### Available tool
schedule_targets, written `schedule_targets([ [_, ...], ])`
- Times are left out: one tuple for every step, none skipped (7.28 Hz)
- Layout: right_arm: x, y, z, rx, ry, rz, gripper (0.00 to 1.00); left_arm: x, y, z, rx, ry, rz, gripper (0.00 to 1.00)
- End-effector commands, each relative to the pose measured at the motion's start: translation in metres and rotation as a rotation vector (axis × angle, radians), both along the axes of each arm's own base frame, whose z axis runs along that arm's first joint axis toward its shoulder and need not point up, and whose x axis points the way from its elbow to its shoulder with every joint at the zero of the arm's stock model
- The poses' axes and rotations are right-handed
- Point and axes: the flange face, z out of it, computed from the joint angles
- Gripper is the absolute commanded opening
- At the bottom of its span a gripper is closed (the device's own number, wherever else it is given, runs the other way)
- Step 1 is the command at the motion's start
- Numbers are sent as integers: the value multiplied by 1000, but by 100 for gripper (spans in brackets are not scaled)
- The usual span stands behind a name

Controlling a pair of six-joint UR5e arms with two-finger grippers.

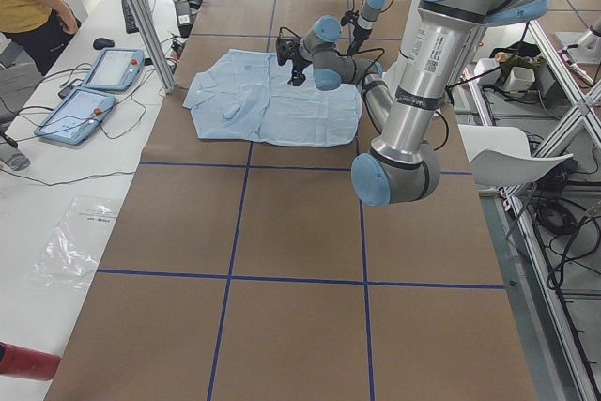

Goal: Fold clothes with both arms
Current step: 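Release the sleeve with the left gripper and move both grippers to the hem corners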

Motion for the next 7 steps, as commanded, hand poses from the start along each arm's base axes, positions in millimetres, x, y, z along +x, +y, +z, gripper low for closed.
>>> schedule_targets([
  [-2, 0, 2, 6, 5, 3, 63, 0, 0, 0, 0, 0, 1, 100],
  [-2, 0, 1, 6, 3, 3, 54, 0, 0, 0, 0, 0, 0, 100],
  [-3, 0, 0, 7, 2, 4, 27, 1, 0, 1, -1, -2, 0, 100],
  [-2, -1, 0, 9, 0, 6, 10, 0, 0, 0, 0, 0, 0, 100],
  [-2, -1, -1, 9, -1, 6, 0, 1, 0, 1, -1, -2, 1, 100],
  [-1, -3, -1, 9, -1, 10, 0, 0, 0, 0, 0, 0, 1, 100],
  [4, -6, -9, 9, -19, 16, 0, 0, 1, -1, 1, 3, 3, 100],
])
